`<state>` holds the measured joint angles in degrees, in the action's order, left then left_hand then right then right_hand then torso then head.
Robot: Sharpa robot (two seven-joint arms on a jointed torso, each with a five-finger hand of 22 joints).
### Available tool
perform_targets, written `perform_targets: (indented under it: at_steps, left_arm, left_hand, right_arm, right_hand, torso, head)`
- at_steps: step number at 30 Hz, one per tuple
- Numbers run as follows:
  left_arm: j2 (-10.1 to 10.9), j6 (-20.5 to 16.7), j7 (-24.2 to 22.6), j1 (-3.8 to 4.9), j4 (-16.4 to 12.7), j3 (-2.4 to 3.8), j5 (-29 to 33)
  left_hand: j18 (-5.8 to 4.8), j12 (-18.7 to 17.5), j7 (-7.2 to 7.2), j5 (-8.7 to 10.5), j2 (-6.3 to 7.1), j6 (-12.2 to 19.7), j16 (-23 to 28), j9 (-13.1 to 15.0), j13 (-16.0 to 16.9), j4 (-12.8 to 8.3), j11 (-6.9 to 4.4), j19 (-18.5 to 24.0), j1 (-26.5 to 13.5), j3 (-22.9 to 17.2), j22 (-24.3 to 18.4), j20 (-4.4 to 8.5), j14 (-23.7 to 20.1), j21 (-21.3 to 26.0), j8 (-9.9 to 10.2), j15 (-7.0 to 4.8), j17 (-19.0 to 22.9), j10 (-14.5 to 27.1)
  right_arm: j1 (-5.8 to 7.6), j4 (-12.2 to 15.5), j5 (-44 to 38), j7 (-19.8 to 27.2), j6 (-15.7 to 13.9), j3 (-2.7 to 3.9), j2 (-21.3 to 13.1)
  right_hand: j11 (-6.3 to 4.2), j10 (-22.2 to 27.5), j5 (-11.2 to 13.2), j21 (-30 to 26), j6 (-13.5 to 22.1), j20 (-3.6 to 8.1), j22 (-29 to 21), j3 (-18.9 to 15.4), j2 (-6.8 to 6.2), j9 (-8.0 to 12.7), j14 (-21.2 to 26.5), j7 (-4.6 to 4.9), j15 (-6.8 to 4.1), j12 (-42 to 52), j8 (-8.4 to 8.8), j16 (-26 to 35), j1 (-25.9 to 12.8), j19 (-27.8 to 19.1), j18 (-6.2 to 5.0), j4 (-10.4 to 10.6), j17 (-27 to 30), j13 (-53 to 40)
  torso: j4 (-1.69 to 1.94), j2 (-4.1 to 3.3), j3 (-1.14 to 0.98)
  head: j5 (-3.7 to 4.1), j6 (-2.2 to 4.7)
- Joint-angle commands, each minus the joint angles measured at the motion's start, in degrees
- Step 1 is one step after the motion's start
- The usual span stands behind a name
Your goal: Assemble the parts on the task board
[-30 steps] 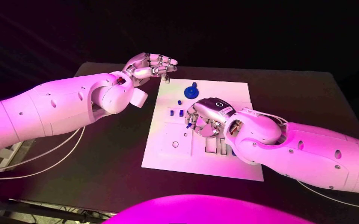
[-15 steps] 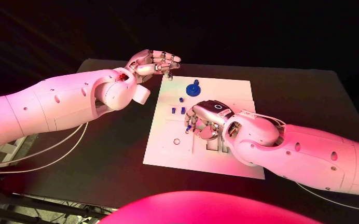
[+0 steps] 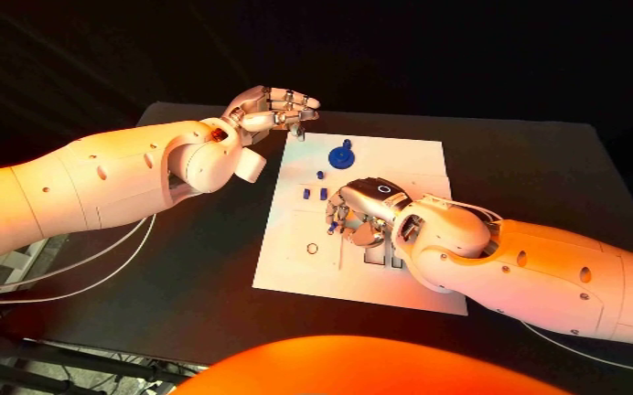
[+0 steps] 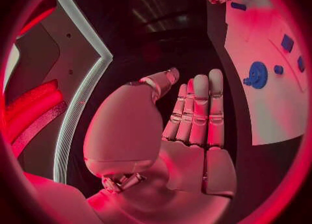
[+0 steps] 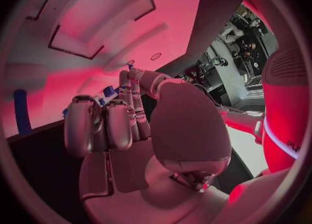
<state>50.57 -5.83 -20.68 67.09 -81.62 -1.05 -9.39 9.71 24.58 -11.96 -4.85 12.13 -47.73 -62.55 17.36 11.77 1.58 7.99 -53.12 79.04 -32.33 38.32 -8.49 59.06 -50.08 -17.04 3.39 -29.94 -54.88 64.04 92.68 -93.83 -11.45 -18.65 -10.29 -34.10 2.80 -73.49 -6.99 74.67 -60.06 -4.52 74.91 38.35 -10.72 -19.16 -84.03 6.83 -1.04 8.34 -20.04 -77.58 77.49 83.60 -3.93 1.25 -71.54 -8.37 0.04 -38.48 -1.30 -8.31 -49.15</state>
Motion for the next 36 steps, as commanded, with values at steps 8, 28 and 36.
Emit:
perform_targets:
  at_steps: [8, 28, 36]
  left_arm:
    - [-0.1, 1.1, -0.1, 0.09, -0.1, 0.06, 0.1]
    - [-0.1, 1.2, 0.2, 0.11, -0.1, 0.06, 0.1]
    - [-0.1, 1.3, 0.3, 0.14, -0.1, 0.06, 0.1]
  left_hand:
    - [0.83, -0.1, -0.13, -0.10, -0.31, 0.6, 0.2, 0.0, -0.1, 0.1, -0.04, -0.2, 0.2, 0.5, -0.1, -0.35, -0.5, 0.4, 0.4, 0.15, 0.1, 0.5]
    - [0.83, -0.1, -0.17, -0.10, -0.37, 0.7, 0.3, 0.1, -0.1, 0.2, -0.01, -0.2, 0.2, 0.5, -0.2, -0.38, -0.5, 0.5, 0.4, 0.19, 0.1, 0.6]
    - [0.83, -0.1, -0.17, -0.10, -0.37, 0.7, 0.3, 0.1, -0.1, 0.2, -0.01, -0.2, 0.2, 0.5, -0.2, -0.38, -0.5, 0.5, 0.4, 0.19, 0.1, 0.6]
  right_arm:
    - [-0.30, -0.5, -0.5, 0.4, 1.3, -0.08, 0.3]
    - [-0.36, -0.8, -1.7, -1.3, 4.1, -0.32, 1.3]
    - [-0.38, -1.0, -1.6, -1.6, 4.7, -0.48, 1.6]
  right_hand:
    - [0.07, -0.5, -0.1, -0.3, -0.2, 0.02, 11.1, -0.2, 0.25, -0.1, -2.4, 0.20, -0.44, -0.3, -0.16, 0.1, -0.4, 0.7, 0.93, -0.3, 0.0, -0.1]
    - [0.15, -0.4, 0.3, -0.7, 0.2, -0.04, 11.0, -0.5, 0.09, -0.3, -2.3, 0.22, -0.37, -0.8, 0.00, 0.2, -1.2, 0.5, 0.85, -0.3, 0.2, -0.1]
    - [0.69, 0.2, -1.6, -1.4, 2.2, -0.36, 10.8, -2.0, -1.31, -0.2, -2.2, 0.82, 0.06, -2.3, 1.55, 0.3, -3.7, 0.3, 0.75, 0.2, 0.6, -0.1]
  torso:
    - [0.01, -0.01, 0.01]
    - [0.01, -0.02, 0.03]
    - [-0.03, 0.04, 0.03]
  head:
    - [-0.11, -0.15]
    - [-0.07, -0.34]
    - [0.01, -0.37]
